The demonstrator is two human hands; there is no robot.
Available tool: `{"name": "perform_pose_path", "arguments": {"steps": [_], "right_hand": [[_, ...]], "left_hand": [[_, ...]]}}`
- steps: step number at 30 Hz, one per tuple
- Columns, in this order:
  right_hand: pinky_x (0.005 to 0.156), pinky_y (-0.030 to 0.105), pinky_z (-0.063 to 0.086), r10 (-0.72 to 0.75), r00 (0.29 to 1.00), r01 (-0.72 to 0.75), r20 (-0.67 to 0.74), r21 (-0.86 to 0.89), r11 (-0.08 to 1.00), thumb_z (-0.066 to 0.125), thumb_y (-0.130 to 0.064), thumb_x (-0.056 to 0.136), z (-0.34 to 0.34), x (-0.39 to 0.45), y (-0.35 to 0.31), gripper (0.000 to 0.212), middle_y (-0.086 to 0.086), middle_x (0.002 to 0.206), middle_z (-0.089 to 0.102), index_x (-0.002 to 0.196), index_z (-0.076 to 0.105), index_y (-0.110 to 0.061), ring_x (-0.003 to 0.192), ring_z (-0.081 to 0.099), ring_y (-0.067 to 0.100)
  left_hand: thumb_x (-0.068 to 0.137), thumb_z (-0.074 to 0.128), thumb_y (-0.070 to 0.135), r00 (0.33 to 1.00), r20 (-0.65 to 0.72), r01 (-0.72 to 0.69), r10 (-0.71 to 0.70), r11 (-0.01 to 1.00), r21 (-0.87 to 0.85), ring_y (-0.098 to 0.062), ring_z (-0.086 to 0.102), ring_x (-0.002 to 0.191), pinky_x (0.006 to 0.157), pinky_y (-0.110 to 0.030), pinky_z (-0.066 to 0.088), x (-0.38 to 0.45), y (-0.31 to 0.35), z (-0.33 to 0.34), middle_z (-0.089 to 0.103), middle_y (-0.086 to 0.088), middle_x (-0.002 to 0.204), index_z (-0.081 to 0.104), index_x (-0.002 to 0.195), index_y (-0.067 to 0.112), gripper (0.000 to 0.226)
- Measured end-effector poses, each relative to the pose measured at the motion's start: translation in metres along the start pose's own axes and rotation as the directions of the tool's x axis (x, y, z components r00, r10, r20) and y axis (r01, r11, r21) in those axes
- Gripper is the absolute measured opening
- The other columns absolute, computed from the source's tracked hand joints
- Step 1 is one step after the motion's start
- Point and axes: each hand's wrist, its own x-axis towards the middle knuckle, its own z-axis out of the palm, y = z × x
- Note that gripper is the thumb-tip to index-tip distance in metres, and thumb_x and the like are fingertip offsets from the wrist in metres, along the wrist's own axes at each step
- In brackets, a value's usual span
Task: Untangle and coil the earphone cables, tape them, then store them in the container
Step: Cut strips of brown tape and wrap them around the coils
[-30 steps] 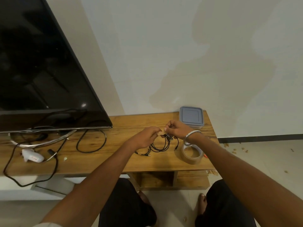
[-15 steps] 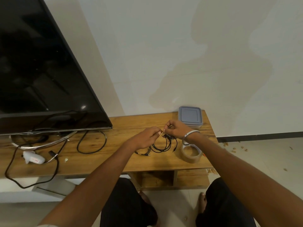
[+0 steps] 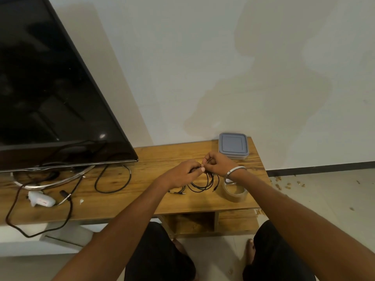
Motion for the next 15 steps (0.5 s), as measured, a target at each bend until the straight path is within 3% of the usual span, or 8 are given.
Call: {"name": "perform_pose_path", "arguments": {"steps": [5,12,15], "right_hand": [[0.06,0.019,0.047,0.002,1.0,-0.001,-0.02,0.038,0.999,0.063,-0.023,0.088,-0.001,-0.004,0.001,0.011,-0.006,0.07,0.065,0.093,0.057,-0.015,0.06,0.06,0.003],[0.059,0.019,0.047,0.016,1.0,-0.014,-0.026,0.084,0.996,0.062,-0.023,0.09,0.001,-0.006,0.004,0.01,-0.005,0.07,0.064,0.093,0.06,-0.014,0.059,0.058,0.004],[0.059,0.018,0.046,0.008,0.999,-0.006,-0.031,0.058,0.998,0.063,-0.023,0.089,0.001,-0.006,0.005,0.011,-0.008,0.068,0.064,0.094,0.061,-0.013,0.058,0.058,0.003]], "left_hand": [[0.102,0.042,0.02,0.999,-0.01,-0.034,0.034,0.999,0.031,-0.005,0.045,0.075,0.068,-0.025,0.035,0.002,0.0,0.002,0.047,0.008,0.085,0.052,0.088,0.029,0.019],[0.1,0.046,0.017,0.99,-0.123,-0.055,0.062,0.997,0.061,-0.008,0.043,0.071,0.067,-0.029,0.036,-0.001,-0.001,0.012,0.046,0.003,0.082,0.051,0.082,0.023,0.019],[0.099,0.04,0.018,0.996,-0.088,-0.03,0.031,0.999,0.016,-0.014,0.049,0.082,0.074,-0.034,0.041,-0.003,-0.001,0.012,0.05,-0.001,0.092,0.06,0.102,0.019,0.021]]}}
